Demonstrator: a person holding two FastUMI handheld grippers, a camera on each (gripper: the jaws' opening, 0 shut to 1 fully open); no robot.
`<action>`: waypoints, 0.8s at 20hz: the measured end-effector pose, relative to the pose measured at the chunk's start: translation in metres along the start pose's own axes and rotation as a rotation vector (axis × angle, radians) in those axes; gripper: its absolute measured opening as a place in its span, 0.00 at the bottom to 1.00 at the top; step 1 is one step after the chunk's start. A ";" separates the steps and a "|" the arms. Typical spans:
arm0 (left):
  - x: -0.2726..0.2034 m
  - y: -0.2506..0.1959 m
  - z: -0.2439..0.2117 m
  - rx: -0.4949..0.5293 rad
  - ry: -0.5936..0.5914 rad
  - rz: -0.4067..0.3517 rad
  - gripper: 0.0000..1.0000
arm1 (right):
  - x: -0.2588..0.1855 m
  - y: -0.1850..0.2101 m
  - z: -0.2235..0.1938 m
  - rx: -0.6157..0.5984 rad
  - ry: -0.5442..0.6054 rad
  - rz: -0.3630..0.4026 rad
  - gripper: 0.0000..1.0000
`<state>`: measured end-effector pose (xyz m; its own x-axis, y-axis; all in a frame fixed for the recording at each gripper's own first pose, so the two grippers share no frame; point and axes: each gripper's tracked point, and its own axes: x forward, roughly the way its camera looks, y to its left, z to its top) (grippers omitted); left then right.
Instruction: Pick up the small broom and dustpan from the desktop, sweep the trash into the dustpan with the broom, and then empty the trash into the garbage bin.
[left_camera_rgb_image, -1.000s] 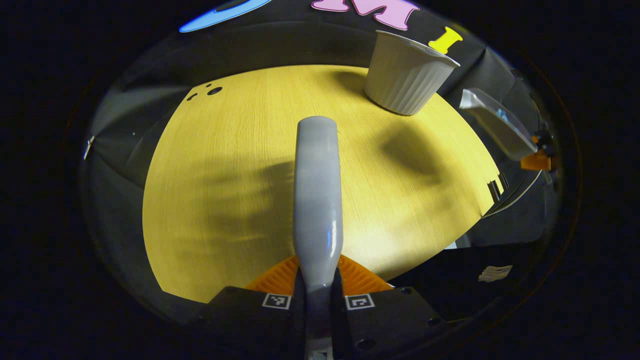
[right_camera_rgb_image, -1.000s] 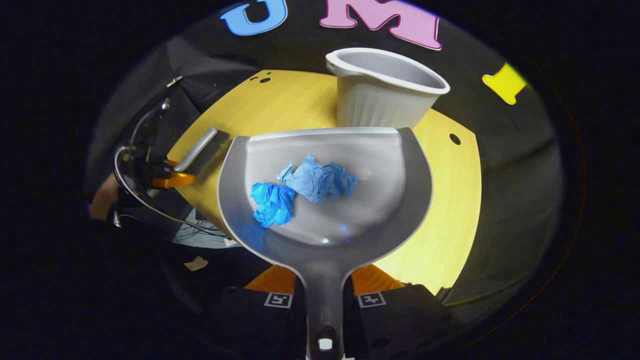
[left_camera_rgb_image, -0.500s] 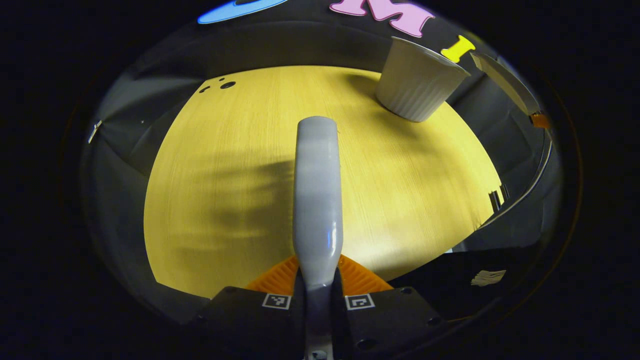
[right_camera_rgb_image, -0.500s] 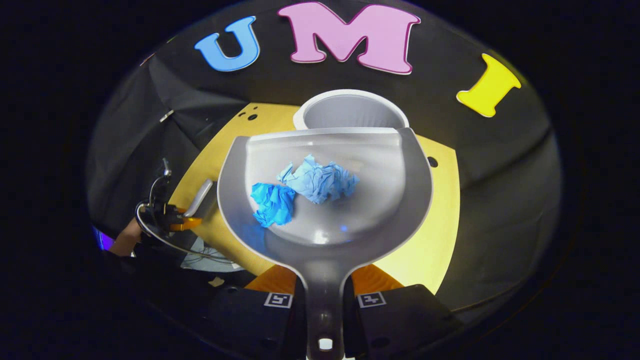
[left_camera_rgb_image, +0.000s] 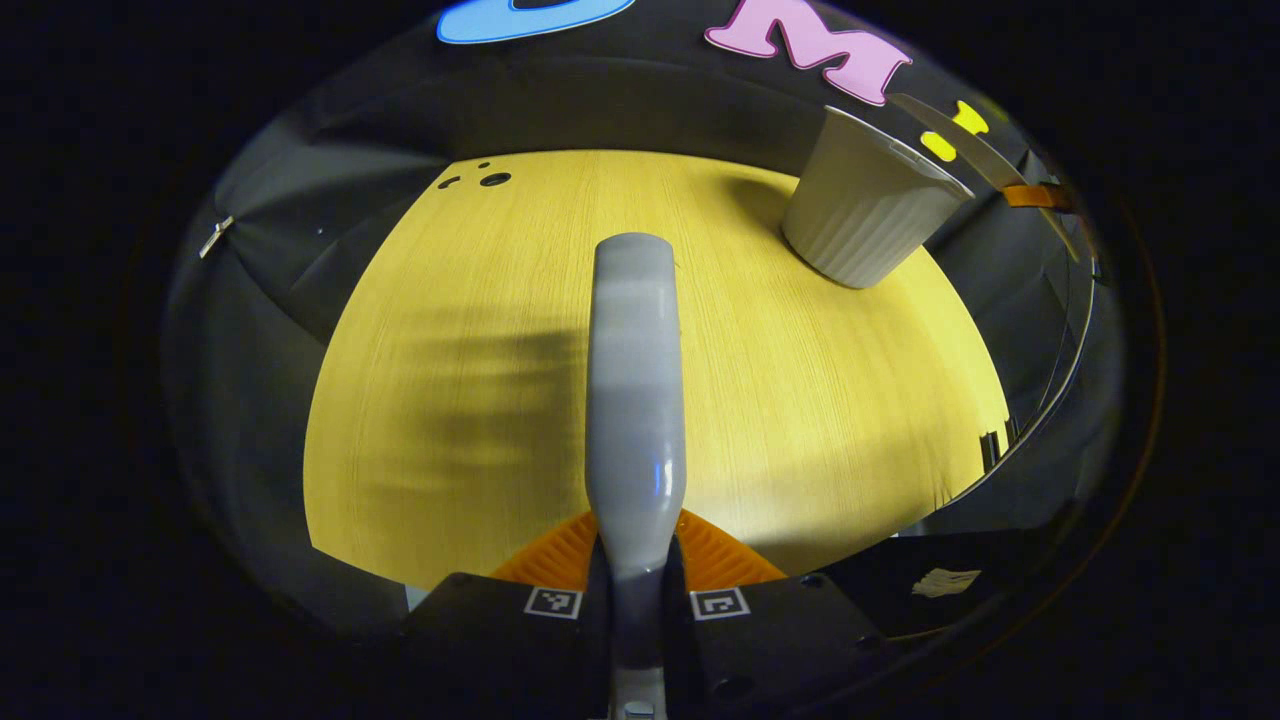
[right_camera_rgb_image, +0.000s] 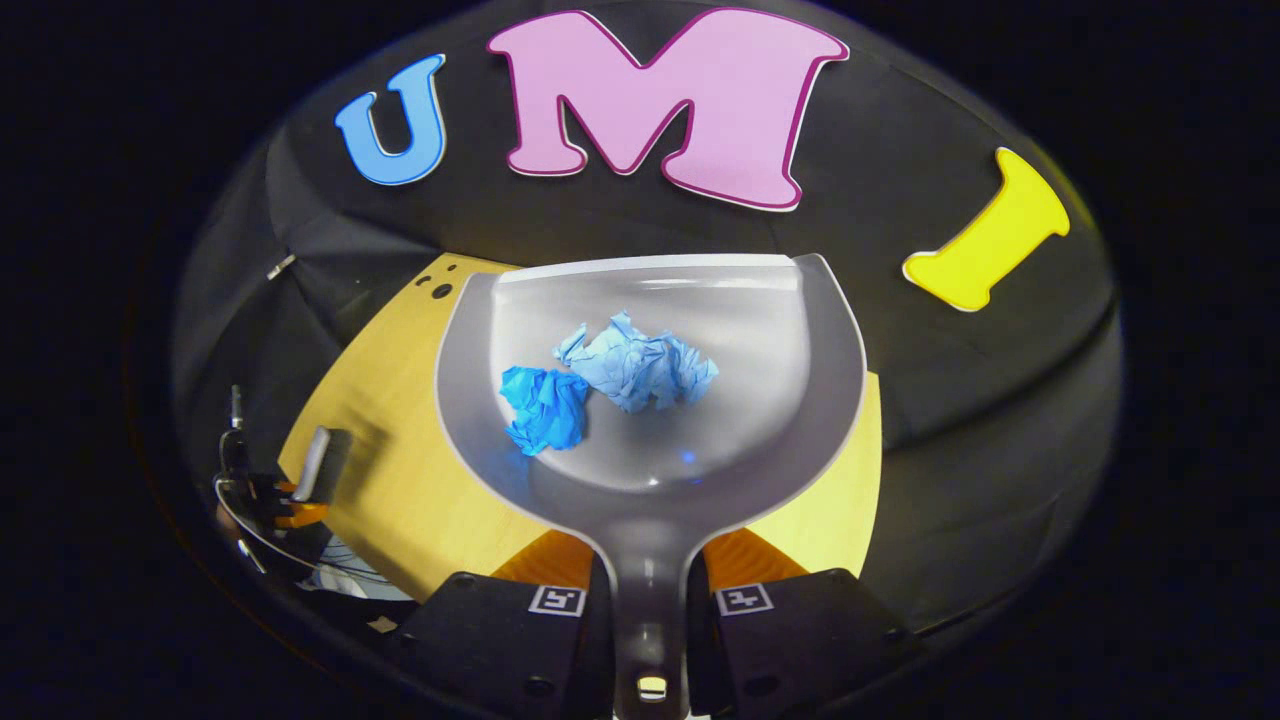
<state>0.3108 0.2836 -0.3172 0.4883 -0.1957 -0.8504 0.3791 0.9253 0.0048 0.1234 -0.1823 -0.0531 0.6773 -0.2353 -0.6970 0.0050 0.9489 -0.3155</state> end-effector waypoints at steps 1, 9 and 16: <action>-0.002 -0.003 0.005 -0.009 -0.007 0.001 0.25 | 0.011 -0.007 0.007 -0.020 -0.024 -0.040 0.32; 0.025 -0.021 -0.008 -0.129 -0.031 -0.002 0.25 | 0.051 -0.040 0.014 -0.120 -0.057 -0.237 0.33; 0.035 -0.015 -0.010 -0.091 -0.014 0.007 0.25 | 0.051 -0.050 0.017 -0.322 -0.094 -0.389 0.33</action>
<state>0.3146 0.2662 -0.3520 0.5018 -0.1932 -0.8431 0.3031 0.9522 -0.0378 0.1706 -0.2380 -0.0621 0.7338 -0.5244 -0.4319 0.0533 0.6783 -0.7329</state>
